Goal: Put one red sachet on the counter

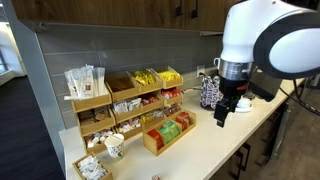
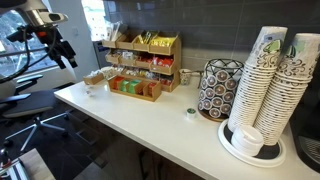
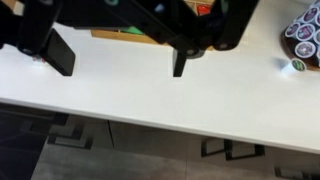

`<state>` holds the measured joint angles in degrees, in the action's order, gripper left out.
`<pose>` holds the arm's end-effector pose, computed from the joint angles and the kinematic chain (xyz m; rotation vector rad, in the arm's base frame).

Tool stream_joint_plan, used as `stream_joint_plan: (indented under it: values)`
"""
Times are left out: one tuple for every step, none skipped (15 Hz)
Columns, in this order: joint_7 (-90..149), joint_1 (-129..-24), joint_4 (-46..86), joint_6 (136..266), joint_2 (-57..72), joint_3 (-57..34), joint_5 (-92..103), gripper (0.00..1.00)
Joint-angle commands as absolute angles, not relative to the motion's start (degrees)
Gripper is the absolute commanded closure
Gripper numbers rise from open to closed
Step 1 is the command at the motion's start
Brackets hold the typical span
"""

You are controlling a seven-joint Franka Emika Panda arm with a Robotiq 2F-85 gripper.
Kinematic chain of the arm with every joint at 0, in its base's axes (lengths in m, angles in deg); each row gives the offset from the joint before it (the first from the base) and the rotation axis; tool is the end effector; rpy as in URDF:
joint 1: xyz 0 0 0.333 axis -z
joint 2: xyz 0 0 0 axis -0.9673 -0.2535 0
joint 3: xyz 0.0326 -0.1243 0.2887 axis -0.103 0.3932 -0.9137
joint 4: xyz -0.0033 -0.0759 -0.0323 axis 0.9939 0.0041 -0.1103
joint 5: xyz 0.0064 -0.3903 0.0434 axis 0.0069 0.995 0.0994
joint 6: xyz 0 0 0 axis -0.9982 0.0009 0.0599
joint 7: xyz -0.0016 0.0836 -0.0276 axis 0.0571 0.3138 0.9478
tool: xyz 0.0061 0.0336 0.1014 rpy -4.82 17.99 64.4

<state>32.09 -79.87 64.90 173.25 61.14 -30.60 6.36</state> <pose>0.3481 0.1326 0.5440 2.9320 0.2839 0.2142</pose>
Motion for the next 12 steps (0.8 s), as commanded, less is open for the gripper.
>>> stream_joint_plan:
  values:
    - [36.21, -80.22, 65.53, 189.05, 52.88, -30.19, 6.22, 0.0]
    - [36.24, -80.53, 65.89, 193.69, 51.13, -29.79, 5.95, 0.0]
    - [35.61, -80.91, 66.24, 197.52, 49.51, -29.38, 5.88, 0.0]
    - [35.48, -80.9, 65.77, 192.55, 52.03, -29.48, 6.87, 0.0]
    - [35.5, -80.86, 65.81, 195.35, 50.33, -29.39, 6.84, 0.0]
    - [35.5, -80.85, 65.78, 196.6, 49.23, -29.29, 6.82, 0.0]
    - [35.49, -80.84, 65.73, 197.06, 48.7, -29.24, 6.81, 0.0]
    - [35.49, -80.85, 65.69, 197.09, 48.63, -29.23, 6.81, 0.0]
    - [35.49, -80.88, 65.65, 197.09, 48.73, -29.24, 6.8, 0.0]
    - [35.5, -80.92, 65.62, 197.09, 48.83, -29.25, 6.8, 0.0]
    - [35.51, -80.94, 65.61, 197.09, 48.92, -29.26, 6.8, 0.0]
    - [35.51, -80.96, 65.6, 197.09, 48.96, -29.26, 6.79, 0.0]
